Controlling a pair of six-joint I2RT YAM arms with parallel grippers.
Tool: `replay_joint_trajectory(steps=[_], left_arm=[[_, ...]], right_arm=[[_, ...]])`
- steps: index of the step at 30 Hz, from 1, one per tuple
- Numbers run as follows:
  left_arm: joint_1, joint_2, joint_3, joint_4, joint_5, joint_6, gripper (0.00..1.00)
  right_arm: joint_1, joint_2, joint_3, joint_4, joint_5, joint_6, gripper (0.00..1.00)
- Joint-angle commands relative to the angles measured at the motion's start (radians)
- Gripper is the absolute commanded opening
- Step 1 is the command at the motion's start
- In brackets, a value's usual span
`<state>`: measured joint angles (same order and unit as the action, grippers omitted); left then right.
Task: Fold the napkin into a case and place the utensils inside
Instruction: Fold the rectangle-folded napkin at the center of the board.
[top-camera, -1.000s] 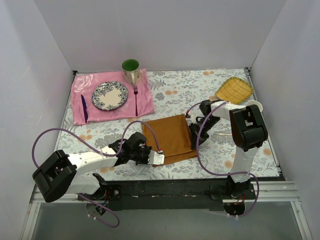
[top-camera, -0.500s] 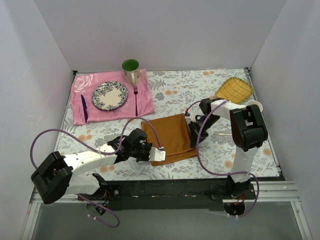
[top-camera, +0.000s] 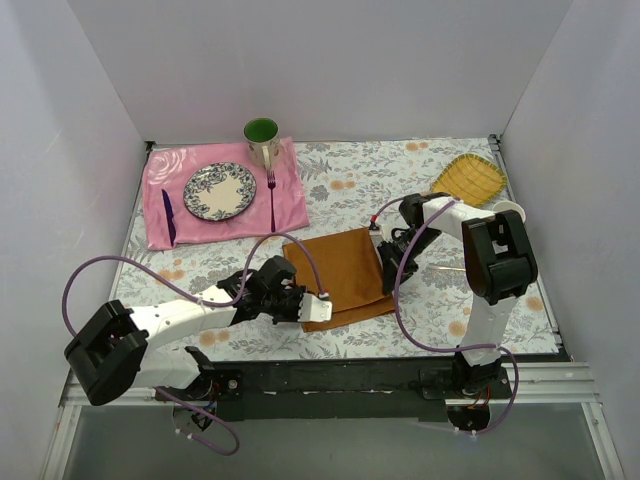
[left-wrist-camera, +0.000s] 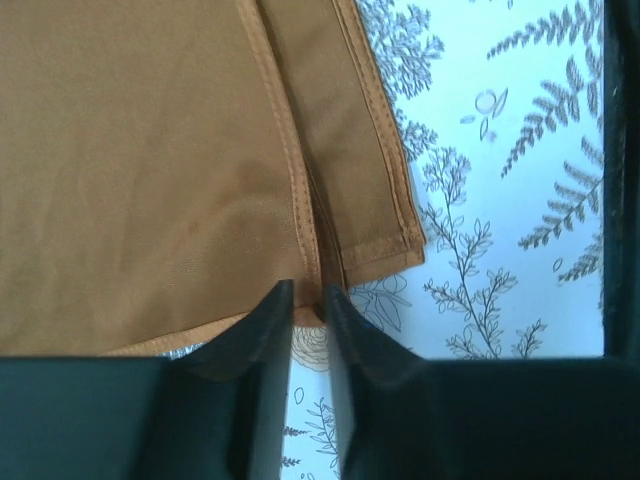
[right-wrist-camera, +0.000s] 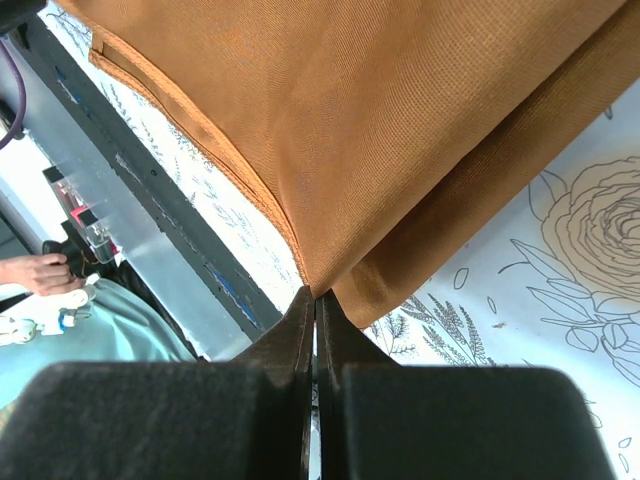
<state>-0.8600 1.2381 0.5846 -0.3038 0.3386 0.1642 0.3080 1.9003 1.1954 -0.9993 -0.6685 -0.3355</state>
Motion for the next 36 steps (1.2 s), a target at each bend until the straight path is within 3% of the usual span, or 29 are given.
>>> replay_joint_trajectory(steps=[1,5,10,22,28,36], left_arm=[[-0.004,-0.017,-0.045,0.011,-0.02,0.029,0.26],[-0.004,-0.003,-0.068,0.017,-0.029,0.046,0.37],[-0.004,0.012,-0.075,0.037,-0.016,0.038,0.39],[-0.004,0.061,-0.075,0.035,-0.03,0.07,0.17],[-0.004,0.046,-0.054,0.023,-0.044,0.081,0.0],[-0.004,0.001,0.027,-0.026,-0.021,0.072,0.0]], right_arm=[[-0.003,0.009,0.044,-0.027,-0.017,-0.007,0.01],[-0.003,0.014,0.047,-0.027,-0.019,-0.004,0.01],[-0.003,0.017,0.047,-0.03,-0.02,-0.004,0.01],[-0.001,0.019,0.044,-0.027,-0.029,-0.005,0.01],[-0.003,0.006,0.056,-0.03,-0.046,-0.004,0.01],[-0.001,-0.033,0.062,-0.045,-0.051,-0.02,0.01]])
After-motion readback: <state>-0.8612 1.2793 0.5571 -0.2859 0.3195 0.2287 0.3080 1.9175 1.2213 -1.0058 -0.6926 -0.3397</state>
